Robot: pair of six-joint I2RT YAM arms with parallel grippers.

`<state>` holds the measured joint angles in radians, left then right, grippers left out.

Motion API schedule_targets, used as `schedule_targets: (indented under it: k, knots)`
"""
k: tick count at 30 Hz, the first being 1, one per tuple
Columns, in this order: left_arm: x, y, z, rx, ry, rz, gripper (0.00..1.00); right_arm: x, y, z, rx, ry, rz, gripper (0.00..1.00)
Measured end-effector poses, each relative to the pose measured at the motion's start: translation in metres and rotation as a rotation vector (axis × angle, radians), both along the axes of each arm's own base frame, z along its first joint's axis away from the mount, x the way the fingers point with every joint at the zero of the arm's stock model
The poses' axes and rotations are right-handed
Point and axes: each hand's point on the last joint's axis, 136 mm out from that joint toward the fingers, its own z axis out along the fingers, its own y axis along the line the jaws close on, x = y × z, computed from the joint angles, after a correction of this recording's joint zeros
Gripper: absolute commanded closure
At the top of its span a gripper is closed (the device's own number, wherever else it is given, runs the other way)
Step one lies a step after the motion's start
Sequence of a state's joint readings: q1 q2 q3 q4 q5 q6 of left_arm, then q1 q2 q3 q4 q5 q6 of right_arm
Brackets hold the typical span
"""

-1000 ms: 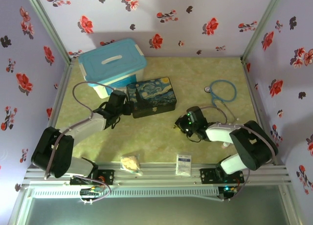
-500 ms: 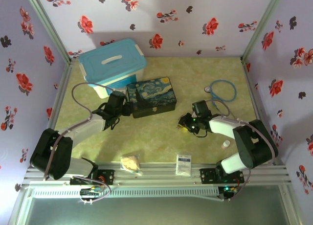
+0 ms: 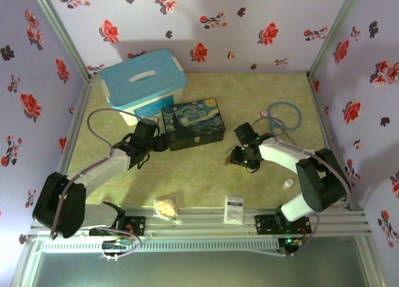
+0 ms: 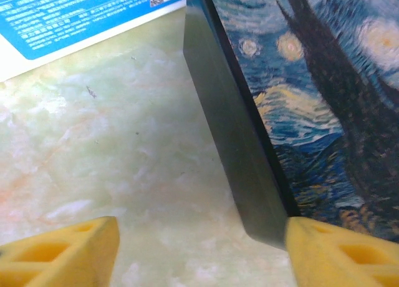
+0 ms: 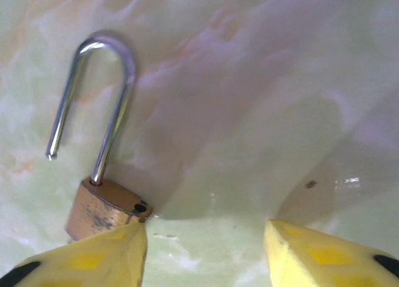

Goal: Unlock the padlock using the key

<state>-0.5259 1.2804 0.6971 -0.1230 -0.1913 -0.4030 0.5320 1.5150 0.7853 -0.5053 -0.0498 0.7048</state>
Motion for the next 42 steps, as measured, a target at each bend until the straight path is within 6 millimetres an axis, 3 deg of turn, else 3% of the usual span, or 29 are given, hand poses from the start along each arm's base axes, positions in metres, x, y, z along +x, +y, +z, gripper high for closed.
schedule_targets:
  k: [1, 5, 8, 17, 24, 37, 42]
  knots:
    - [-0.002, -0.001, 0.005, -0.018, -0.010, 0.001, 0.01, -0.001, 0.002, 0.001, -0.018, -0.002, 0.013, 0.42]
    - [-0.014, -0.007, 0.022, -0.085, -0.053, -0.020, 0.00, 0.000, 0.004, 0.005, -0.062, -0.021, 0.025, 0.42]
    - [-0.023, -0.014, 0.021, -0.121, -0.065, -0.040, 0.00, 0.005, 0.003, 0.012, -0.089, -0.047, 0.017, 0.40]
    - [-0.042, -0.031, -0.038, -0.084, 0.039, -0.075, 0.00, 0.012, 0.033, 0.023, -0.036, -0.115, 0.015, 0.31]
    - [-0.033, -0.029, -0.059, -0.045, 0.043, -0.014, 0.00, 0.009, 0.040, -0.003, -0.090, -0.078, 0.032, 0.35]
    - [-0.017, -0.030, -0.055, -0.032, 0.000, 0.024, 0.01, -0.005, 0.019, -0.006, -0.199, -0.101, 0.115, 0.46]
    - [-0.013, -0.033, -0.062, -0.021, 0.013, 0.021, 0.03, -0.001, 0.022, -0.006, -0.184, -0.118, 0.148, 0.56]
